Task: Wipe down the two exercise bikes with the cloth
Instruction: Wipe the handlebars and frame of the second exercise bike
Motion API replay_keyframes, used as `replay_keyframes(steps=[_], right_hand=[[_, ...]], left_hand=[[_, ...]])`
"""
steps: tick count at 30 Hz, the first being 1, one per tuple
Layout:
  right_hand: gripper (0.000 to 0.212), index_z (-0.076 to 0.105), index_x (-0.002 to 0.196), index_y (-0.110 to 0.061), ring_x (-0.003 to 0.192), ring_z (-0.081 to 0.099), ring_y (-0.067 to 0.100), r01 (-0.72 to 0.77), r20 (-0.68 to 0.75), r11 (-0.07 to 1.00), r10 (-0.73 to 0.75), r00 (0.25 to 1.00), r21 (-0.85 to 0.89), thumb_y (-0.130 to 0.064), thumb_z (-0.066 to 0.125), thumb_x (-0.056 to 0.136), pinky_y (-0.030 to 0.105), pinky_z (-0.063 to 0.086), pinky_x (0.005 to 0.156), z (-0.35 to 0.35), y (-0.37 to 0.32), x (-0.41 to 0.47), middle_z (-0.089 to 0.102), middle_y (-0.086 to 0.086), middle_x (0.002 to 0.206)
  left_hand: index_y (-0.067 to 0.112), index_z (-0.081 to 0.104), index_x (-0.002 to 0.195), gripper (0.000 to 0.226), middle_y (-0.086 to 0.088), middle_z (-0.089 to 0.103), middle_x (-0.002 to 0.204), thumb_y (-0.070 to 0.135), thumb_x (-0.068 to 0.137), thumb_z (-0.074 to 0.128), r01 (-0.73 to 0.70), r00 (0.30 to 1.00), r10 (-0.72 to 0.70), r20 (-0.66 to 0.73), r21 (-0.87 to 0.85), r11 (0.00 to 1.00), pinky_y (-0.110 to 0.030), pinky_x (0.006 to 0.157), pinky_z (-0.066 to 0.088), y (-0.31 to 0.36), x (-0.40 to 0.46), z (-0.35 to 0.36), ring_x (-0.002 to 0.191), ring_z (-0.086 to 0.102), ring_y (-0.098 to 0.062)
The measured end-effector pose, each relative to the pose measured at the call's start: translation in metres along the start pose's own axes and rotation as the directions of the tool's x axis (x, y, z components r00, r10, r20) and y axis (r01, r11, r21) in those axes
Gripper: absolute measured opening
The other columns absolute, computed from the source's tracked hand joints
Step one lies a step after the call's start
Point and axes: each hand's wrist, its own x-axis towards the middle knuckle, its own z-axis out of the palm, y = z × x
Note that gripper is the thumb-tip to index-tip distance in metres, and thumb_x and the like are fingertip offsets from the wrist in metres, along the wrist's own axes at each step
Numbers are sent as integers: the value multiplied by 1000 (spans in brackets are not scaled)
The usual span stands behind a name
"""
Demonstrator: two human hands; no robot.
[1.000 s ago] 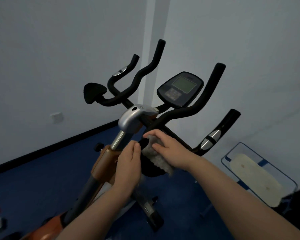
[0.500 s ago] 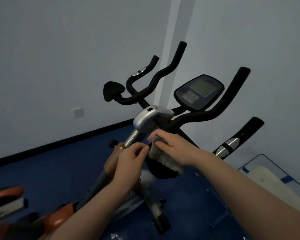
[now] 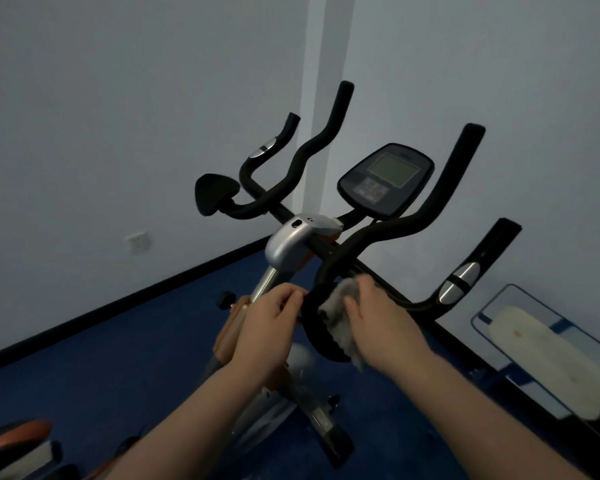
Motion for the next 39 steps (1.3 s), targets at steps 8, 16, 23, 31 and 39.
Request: replay_keyframes(steps=[8,16,23,31,39], right_hand=[[25,37,122,-22,94,60,19,-194,-96,980,188,977,-50,-38,30,103,34,45,70,3,-12,-22,58,2,114],[19,36,111,-30,63,48,7,-74,-458,985,-5,889,-156,-44,31,98,26,32,50,-65,24,-15,50,-13,76],[32,57,126,-23,106,54,14,231,9,831,-262,965,-506,-38,42,101,32,32,106,-52,71,-12,63,-9,113],[41,41,120,-12,84,59,30,123,152,927,-73,986,-354,-44,22,104,40,45,67,-19,36,64,62,11,101],[41,37,116,-16,84,59,29,246,369,894,-100,924,-374,-52,22,101,40,44,70,-36,60,62,61,8,95]], left_hand=[[29,63,96,16,13,59,93,17,96,53,-146,986,151,-77,67,987,-7,74,39,12,21,37,90,54,7],[28,63,104,16,14,58,102,25,95,49,-251,959,282,-19,405,879,-33,80,47,22,55,59,94,52,-5],[16,65,101,22,-1,65,103,20,94,44,-358,891,454,6,624,694,-34,70,49,10,41,59,92,59,-18],[14,65,91,25,-1,66,93,20,92,41,-337,859,509,-50,693,637,-37,62,48,8,42,64,81,60,-20],[18,64,94,24,2,65,94,22,92,40,-337,862,502,-74,655,676,-35,62,49,5,41,64,81,60,-15]])
